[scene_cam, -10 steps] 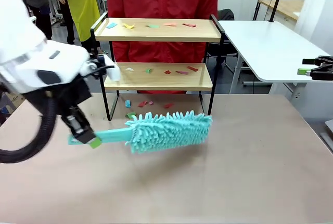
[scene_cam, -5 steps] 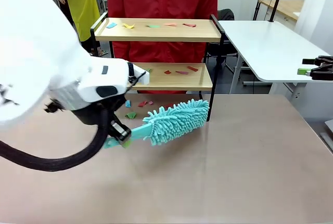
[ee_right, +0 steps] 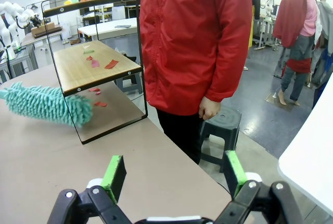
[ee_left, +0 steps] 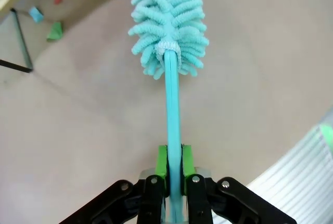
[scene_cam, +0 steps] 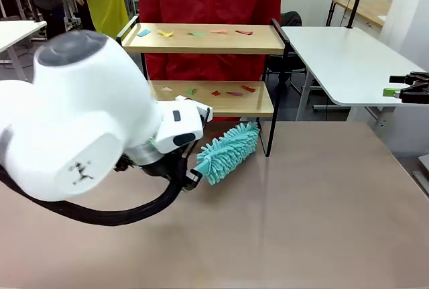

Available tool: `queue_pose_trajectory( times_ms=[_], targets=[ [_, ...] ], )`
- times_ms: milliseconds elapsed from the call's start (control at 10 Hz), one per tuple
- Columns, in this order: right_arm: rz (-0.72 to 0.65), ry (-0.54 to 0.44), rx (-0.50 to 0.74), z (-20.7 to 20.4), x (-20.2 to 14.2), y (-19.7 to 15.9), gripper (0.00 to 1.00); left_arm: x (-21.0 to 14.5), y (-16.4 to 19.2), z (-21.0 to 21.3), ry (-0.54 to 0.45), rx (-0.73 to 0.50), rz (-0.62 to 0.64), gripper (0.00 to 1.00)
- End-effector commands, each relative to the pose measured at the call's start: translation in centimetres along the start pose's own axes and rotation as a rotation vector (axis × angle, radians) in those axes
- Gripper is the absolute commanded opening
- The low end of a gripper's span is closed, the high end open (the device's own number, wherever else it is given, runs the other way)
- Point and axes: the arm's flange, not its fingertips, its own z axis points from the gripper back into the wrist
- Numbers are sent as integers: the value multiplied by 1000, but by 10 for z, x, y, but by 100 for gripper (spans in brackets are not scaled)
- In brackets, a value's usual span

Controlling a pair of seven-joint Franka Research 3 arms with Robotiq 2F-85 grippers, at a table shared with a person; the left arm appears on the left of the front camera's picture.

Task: Clean the shelf.
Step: Clean the specific section of the Shelf indicated by the human with the Duster.

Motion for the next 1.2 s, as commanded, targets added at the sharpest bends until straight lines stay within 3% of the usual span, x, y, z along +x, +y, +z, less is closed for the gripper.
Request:
queue_pose_trajectory(
  times_ms=[0,400,1100],
  targets=[
    [-13,6,-14,-3,9,3,100,17,-18,-23,-50,107,71,13],
    [-13,6,-14,-3,9,3,100,44,-35,-58,-147,64,215,13],
    [-13,6,-14,-3,9,3,100,108,-63,-104,-128,55,367,13]
  ],
)
